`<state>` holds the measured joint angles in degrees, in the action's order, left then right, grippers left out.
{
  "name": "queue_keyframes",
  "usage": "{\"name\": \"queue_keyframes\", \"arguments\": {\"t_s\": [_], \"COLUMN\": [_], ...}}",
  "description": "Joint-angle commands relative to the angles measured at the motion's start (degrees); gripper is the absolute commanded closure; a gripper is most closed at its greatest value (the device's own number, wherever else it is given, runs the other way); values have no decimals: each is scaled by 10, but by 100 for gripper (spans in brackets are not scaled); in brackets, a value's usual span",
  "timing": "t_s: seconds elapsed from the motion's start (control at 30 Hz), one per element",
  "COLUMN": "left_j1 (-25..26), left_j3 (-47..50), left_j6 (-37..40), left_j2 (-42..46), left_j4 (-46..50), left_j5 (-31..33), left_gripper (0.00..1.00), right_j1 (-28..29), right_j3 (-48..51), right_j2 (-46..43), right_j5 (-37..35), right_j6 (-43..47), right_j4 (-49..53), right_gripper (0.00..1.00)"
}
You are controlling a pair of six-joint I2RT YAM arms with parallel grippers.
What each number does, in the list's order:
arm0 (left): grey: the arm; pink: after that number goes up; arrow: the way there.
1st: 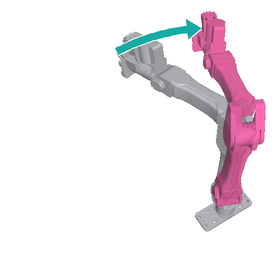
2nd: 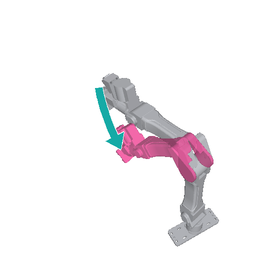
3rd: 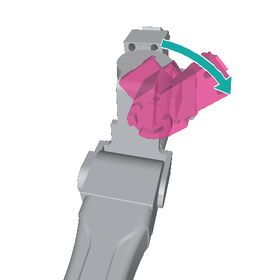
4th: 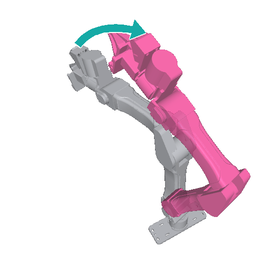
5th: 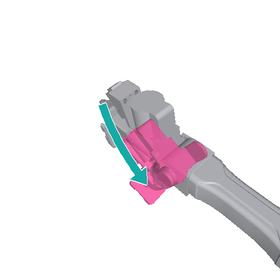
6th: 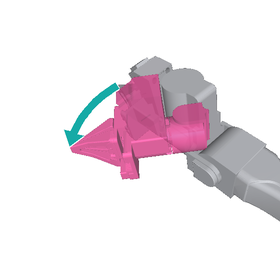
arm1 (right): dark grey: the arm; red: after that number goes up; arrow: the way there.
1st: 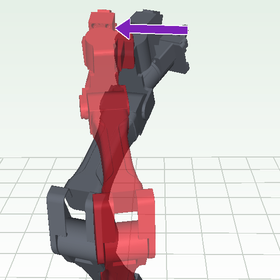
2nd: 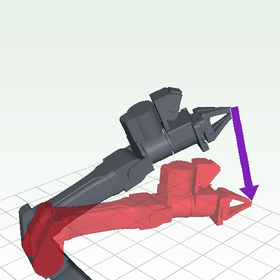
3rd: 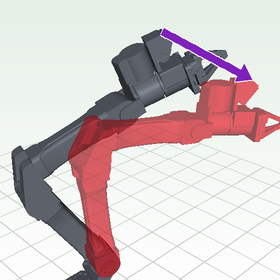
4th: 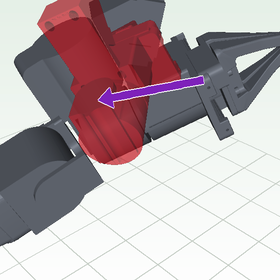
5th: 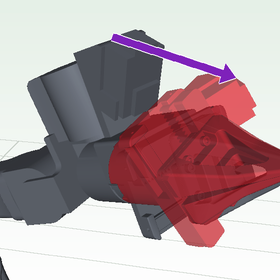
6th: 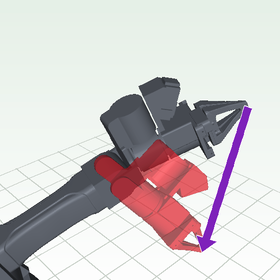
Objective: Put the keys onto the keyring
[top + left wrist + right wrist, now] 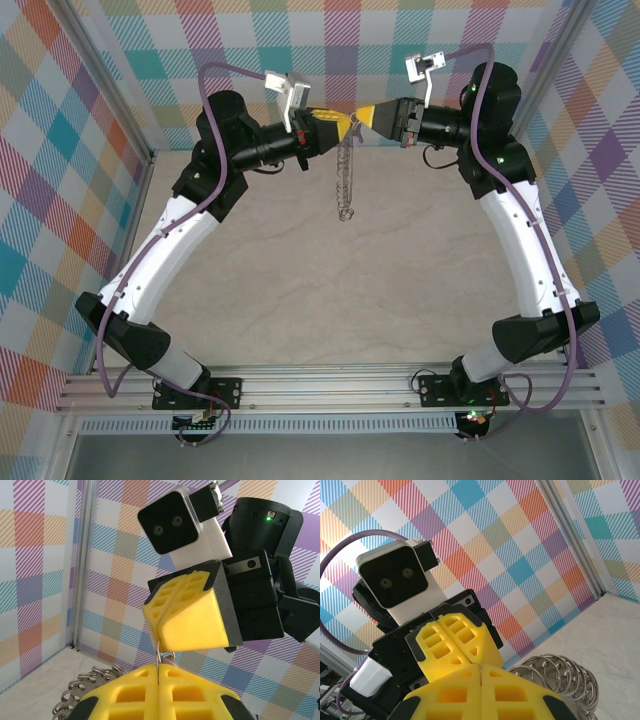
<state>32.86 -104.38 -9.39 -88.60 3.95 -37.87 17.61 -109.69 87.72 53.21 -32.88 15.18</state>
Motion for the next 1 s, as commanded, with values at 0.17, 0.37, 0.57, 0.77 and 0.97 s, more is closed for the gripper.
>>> {"name": "queue_keyframes", "arguments": {"t_s": [0.17, 0.37, 0.57, 0.77, 0.97], "left_j1": [3, 3, 2, 3, 3], "left_j3": [1, 6, 8, 11, 15], "left_j6": [0, 1, -1, -6, -19], "left_j2": [13, 18, 17, 15, 10], "left_j4": [-48, -52, -57, -69, -95], "left_j5": [-8, -7, -4, 7, 18], "left_gripper": [100, 100, 100, 100, 100], "right_j1": [-12, -24, -24, -23, -7], "right_j3": [25, 55, 61, 64, 52], "right_j2": [-2, -15, -16, -8, 2], "right_j5": [-15, -16, 6, 75, 116], "right_j6": [12, 2, -9, -51, -69], "right_j4": [8, -5, -15, -62, -70], "right_gripper": [100, 100, 100, 100, 100]}}
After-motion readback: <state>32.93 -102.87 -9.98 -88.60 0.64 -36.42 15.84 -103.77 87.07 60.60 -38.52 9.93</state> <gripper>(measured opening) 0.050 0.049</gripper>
